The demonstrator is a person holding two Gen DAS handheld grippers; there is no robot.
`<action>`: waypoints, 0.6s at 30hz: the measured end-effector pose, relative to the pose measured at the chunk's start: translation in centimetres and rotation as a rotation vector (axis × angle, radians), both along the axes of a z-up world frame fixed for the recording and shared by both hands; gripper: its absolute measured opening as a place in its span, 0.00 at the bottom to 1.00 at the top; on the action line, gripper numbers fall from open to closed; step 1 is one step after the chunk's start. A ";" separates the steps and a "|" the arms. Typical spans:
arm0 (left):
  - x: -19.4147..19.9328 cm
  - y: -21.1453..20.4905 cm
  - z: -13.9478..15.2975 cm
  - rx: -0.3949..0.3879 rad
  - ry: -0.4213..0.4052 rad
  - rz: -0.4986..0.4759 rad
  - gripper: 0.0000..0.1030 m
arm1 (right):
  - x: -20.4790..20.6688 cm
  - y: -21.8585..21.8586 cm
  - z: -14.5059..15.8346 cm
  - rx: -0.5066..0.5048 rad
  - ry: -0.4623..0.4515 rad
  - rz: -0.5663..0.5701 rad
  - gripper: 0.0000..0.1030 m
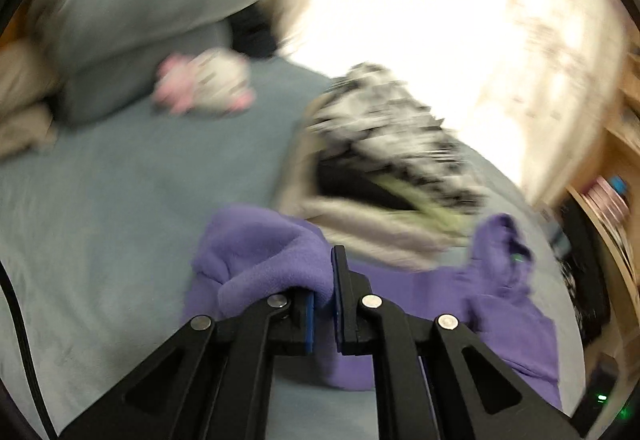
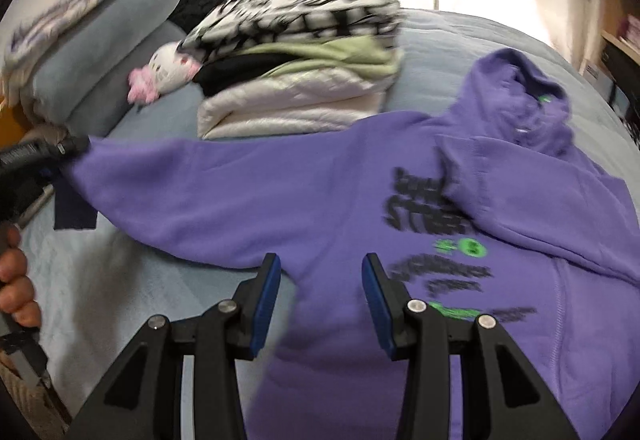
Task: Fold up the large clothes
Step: 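Grasp the outstretched sleeve cuff with the left gripper, then fold the held sleeve across the hoodie front and open the left gripper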
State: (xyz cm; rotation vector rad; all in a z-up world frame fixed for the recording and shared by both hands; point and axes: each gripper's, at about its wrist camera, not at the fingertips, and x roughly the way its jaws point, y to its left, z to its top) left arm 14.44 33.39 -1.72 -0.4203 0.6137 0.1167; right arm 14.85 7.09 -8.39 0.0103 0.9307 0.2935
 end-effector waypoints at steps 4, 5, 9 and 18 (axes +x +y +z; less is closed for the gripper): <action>0.8 -8.7 4.6 0.089 -0.075 -0.137 0.05 | -1.3 -5.9 2.1 0.043 -0.041 -0.087 0.41; 1.2 -11.1 5.0 0.109 -0.086 -0.168 0.05 | -1.5 -7.1 2.4 0.047 -0.049 -0.104 0.41; 3.2 -19.7 4.5 0.141 -0.045 -0.288 0.05 | -2.5 -13.5 3.4 0.064 -0.073 -0.206 0.41; 5.2 -33.7 -5.8 0.166 0.237 -0.535 0.59 | -3.6 -24.3 1.7 0.097 -0.015 -0.375 0.41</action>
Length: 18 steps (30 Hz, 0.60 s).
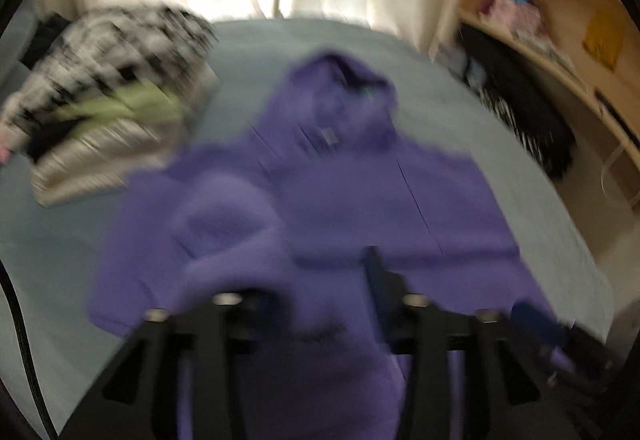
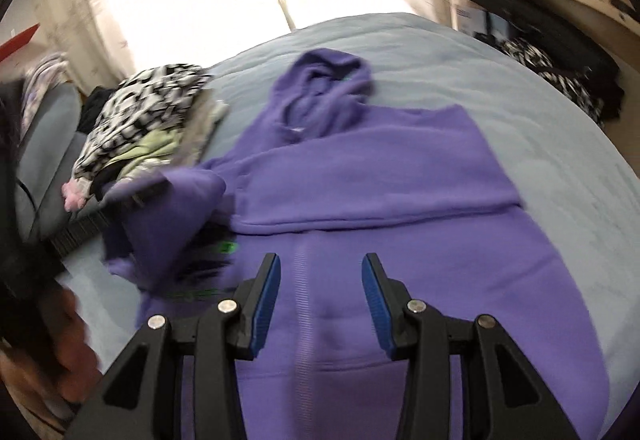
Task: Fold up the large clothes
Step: 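Fold the held sleeve across the hoodie front and open the left gripper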
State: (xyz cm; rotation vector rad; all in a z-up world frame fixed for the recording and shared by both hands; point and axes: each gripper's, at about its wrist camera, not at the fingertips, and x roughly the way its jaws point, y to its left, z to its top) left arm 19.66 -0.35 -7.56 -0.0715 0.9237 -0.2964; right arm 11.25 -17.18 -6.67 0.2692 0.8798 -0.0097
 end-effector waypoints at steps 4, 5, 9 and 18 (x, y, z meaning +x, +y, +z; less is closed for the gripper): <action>-0.7 -1.5 -2.3 0.007 0.071 -0.028 0.65 | -0.2 -1.7 -1.1 0.024 0.023 -0.015 0.41; -1.0 -1.4 -2.5 -0.003 0.083 -0.028 0.67 | -0.2 -2.0 -1.3 0.030 0.026 -0.015 0.41; -2.3 0.2 -2.1 -0.083 0.124 -0.023 0.77 | -0.6 -2.4 -1.5 0.054 0.026 -0.007 0.41; -6.6 4.0 -3.6 -0.299 0.223 -0.026 0.83 | -0.9 -1.2 -1.3 0.073 0.018 0.066 0.41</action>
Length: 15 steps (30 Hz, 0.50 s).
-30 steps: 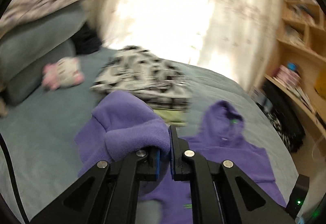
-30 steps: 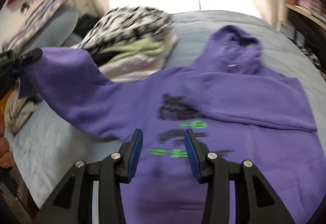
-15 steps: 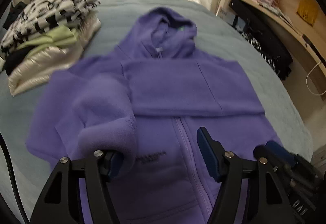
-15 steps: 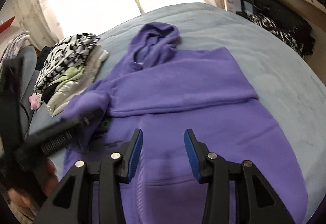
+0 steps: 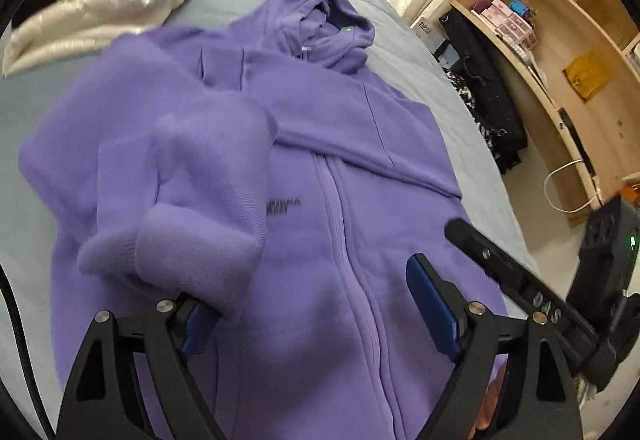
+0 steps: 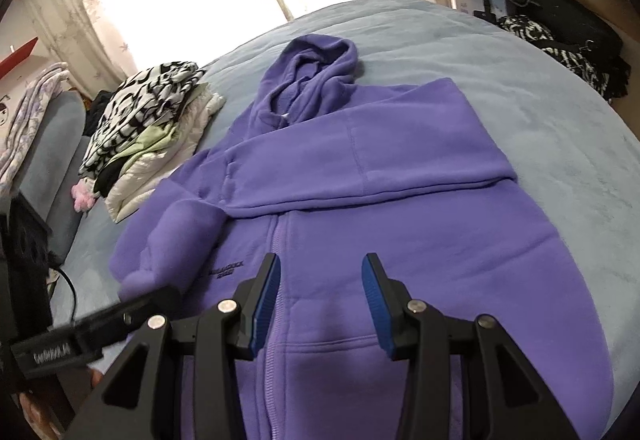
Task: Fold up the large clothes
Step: 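Fold the held sleeve across the hoodie front and open the left gripper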
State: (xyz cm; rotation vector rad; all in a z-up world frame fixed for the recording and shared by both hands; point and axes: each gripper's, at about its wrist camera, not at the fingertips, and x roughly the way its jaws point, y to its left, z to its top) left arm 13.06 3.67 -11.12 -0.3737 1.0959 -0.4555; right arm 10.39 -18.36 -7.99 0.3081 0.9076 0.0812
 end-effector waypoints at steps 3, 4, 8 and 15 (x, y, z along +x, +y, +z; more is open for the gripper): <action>-1.4 0.4 -1.0 -0.027 0.013 -0.007 0.85 | -0.1 0.9 0.1 0.013 0.003 0.047 0.41; -1.6 0.5 -1.2 -0.034 0.019 -0.006 0.85 | -0.1 1.2 0.1 0.014 0.003 0.059 0.41; -2.8 1.0 -1.2 -0.068 0.025 -0.008 0.85 | -0.2 2.2 0.2 0.010 0.000 0.104 0.41; -5.2 2.6 -0.4 0.022 -0.027 -0.011 0.85 | 0.1 5.3 0.3 0.076 0.025 0.263 0.47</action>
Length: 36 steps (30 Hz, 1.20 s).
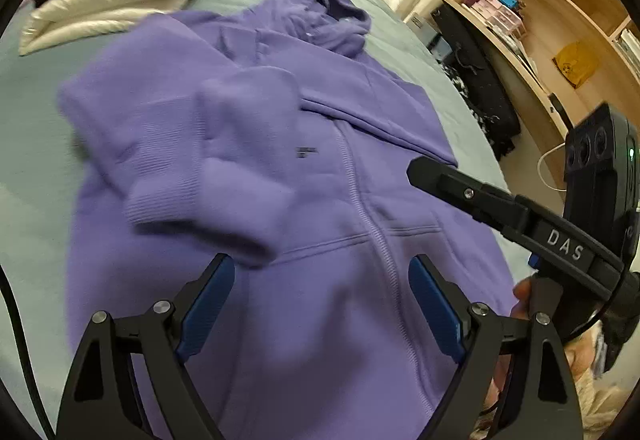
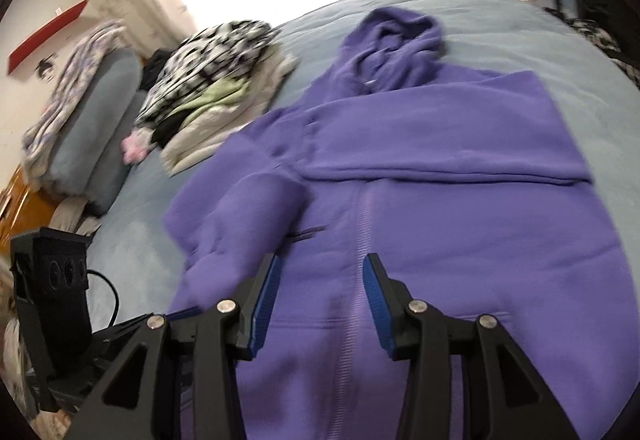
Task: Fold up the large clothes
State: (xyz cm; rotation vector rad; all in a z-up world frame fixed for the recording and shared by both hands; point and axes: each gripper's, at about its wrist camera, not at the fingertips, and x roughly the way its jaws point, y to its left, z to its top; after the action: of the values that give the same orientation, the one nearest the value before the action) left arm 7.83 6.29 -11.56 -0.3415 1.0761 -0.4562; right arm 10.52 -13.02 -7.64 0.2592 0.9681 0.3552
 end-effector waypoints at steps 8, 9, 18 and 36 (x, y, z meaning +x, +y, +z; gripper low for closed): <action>-2.8 5.6 1.2 0.068 -0.029 0.125 0.85 | -1.2 6.9 -0.2 -0.082 -0.045 0.219 0.55; -3.0 6.5 1.1 0.071 -0.022 0.143 0.85 | -1.4 7.8 -0.3 -0.097 -0.051 0.247 0.55; -3.7 11.1 -0.7 0.066 0.035 0.265 0.85 | -1.4 14.0 -2.9 -0.365 -0.104 0.418 0.55; -2.6 9.5 -0.9 0.055 0.017 0.239 0.85 | 1.5 10.8 12.2 -0.422 -0.685 0.255 0.10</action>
State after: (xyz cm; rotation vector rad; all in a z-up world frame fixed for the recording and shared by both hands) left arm 5.28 15.80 -12.45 -0.4200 1.0471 -0.2102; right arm 12.00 -2.26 4.51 -0.3609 0.3762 0.4229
